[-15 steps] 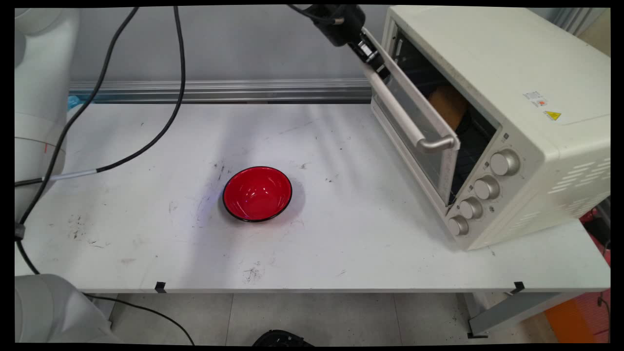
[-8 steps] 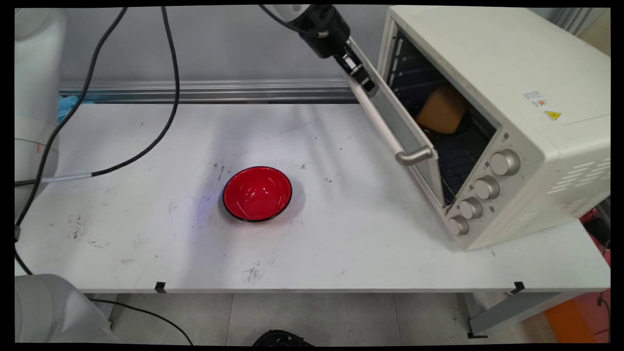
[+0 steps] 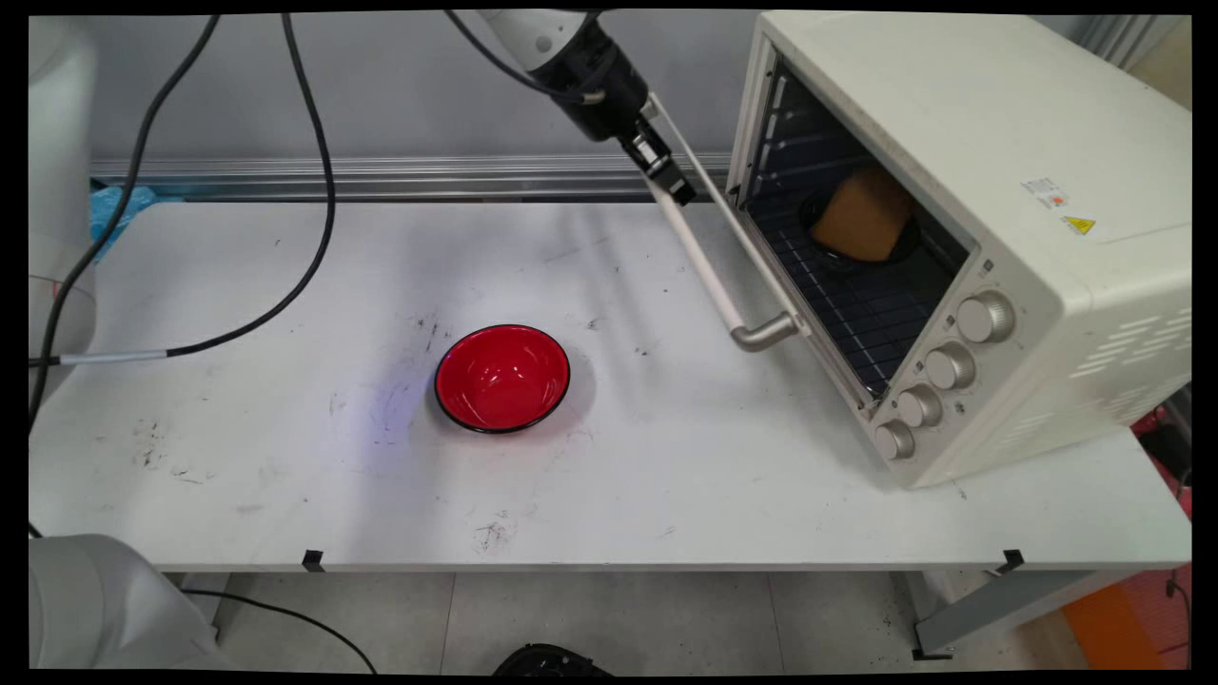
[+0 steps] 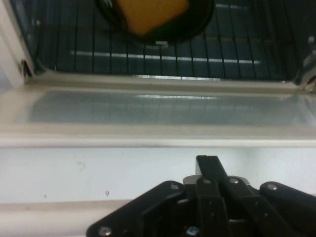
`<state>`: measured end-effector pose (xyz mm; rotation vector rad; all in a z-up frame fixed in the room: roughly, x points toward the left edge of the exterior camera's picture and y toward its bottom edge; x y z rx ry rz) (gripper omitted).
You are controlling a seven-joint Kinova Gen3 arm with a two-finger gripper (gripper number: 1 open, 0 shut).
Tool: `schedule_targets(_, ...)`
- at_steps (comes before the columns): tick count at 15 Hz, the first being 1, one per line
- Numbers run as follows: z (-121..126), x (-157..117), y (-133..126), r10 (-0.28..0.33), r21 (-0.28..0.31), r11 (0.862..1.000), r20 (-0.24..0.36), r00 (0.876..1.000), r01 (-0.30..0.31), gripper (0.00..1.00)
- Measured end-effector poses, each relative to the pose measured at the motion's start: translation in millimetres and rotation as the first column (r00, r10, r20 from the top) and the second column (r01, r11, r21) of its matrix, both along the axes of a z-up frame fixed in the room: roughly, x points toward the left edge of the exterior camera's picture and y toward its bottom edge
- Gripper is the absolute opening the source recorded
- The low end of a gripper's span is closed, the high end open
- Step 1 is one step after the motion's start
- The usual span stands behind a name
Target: Open the oven
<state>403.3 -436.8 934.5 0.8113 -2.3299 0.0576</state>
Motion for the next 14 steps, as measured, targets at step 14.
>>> schedule_targets(14, -56.9, 48.1, 48.8, 0.025, 0.044, 0.999, 0.095, 0.995, -0.030, 0.00)
